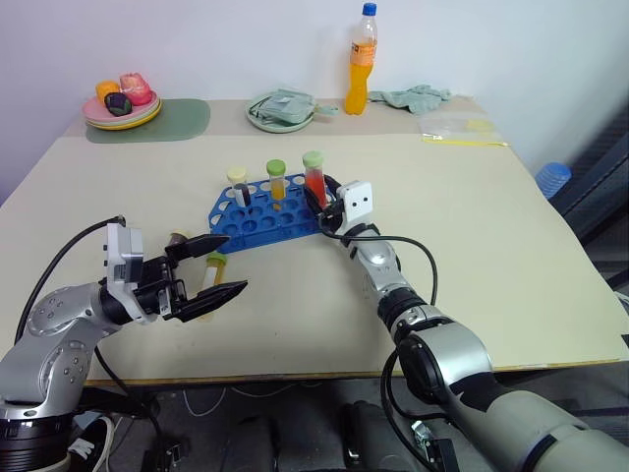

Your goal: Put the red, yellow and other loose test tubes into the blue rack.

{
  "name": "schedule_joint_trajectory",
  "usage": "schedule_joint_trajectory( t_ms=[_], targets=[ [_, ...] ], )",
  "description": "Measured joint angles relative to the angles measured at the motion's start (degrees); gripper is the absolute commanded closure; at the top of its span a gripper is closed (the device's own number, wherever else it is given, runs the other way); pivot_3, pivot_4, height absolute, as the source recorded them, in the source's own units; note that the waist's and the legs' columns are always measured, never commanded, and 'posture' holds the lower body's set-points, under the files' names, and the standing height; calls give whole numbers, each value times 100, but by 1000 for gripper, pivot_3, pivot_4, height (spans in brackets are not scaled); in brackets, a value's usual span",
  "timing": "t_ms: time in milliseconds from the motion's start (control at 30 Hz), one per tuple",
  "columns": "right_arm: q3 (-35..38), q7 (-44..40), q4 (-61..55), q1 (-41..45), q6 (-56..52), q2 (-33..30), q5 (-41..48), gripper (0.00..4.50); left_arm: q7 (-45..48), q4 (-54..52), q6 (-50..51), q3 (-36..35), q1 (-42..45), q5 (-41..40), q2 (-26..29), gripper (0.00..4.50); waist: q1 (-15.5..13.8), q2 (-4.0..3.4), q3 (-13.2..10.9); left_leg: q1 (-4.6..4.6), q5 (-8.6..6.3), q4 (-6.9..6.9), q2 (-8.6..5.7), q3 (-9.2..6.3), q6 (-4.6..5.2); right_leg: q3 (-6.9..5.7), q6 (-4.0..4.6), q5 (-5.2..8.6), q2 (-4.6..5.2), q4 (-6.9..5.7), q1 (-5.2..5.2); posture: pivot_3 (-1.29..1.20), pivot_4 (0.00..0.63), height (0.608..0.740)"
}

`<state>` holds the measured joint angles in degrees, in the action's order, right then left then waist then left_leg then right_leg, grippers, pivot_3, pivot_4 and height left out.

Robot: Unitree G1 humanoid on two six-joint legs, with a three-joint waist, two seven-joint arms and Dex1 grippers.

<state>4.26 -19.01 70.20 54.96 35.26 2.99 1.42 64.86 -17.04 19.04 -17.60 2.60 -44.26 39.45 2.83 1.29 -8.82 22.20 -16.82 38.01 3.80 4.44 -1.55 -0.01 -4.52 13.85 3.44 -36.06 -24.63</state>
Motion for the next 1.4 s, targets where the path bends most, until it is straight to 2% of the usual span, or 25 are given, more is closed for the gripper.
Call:
schedule_joint_trajectory(
  t_ms=[33,533,867,967,1133,1400],
  targets=[
    [6,-30,0,-1,2,0,-2,100,5,1,-13,0,-6,1,0,0,-1,-1,0,0,0,0,0,0,0,0,0,0,0,0,0,0,150,740],
    [16,-123,-84,-155,50,-215,-57,100,38,15,-108,45,20,6,-14,0,3,-2,-1,0,0,0,-1,0,0,0,1,1,1,1,0,0,150,740],
    [-288,-311,-810,-178,-578,-503,-227,100,-42,15,-108,109,116,7,-67,0,-14,-2,-1,1,0,0,-2,1,0,0,1,1,2,2,1,0,150,740],
    [-485,-606,-1227,-267,-1154,-684,-293,100,-71,18,-112,118,120,17,-128,0,-19,-2,-1,1,0,0,-2,1,0,0,1,1,2,2,1,0,150,740],
    [-626,-942,-2219,-462,-2763,-810,-231,100,-40,112,-211,157,169,104,-155,0,-22,-3,-1,1,0,0,-2,1,0,0,1,0,1,2,0,0,150,740],
    [-568,-841,-3433,-482,-4737,-874,-21,100,1,137,-253,234,167,138,-254,0,-27,-2,-1,2,0,0,-2,0,1,0,1,1,1,3,0,0,150,740]
  ],
)
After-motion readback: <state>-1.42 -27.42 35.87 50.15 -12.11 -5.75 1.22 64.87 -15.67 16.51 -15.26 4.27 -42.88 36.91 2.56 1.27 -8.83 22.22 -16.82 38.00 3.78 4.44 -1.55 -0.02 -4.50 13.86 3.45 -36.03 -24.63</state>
